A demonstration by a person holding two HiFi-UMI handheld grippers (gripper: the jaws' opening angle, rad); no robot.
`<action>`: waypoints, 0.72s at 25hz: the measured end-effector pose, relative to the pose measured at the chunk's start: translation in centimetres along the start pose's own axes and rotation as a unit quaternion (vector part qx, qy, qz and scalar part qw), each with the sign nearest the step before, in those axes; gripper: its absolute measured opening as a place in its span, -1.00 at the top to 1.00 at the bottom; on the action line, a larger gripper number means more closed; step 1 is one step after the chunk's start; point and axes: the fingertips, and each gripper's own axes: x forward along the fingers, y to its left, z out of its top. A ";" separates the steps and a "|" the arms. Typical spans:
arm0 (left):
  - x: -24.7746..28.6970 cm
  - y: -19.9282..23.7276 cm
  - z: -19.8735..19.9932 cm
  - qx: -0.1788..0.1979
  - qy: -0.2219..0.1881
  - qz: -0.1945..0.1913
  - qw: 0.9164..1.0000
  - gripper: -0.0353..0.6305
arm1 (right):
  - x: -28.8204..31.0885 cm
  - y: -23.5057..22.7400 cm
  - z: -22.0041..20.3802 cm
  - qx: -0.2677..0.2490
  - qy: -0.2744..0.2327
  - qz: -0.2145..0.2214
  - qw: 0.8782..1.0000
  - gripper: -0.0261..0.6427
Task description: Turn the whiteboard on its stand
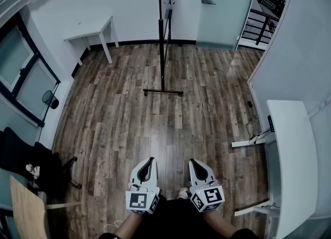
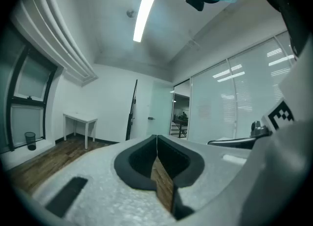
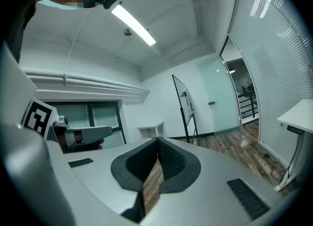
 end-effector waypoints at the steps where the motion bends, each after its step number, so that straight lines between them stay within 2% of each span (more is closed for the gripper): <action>1: 0.0 0.0 0.0 -0.001 0.000 0.000 1.000 0.84 | 0.0 0.0 0.0 0.000 0.000 0.000 1.000 0.89; 18: -0.6 2.4 0.2 -0.006 -0.001 -0.008 1.000 0.84 | 1.3 2.3 -0.1 0.006 -0.009 -0.005 1.000 0.89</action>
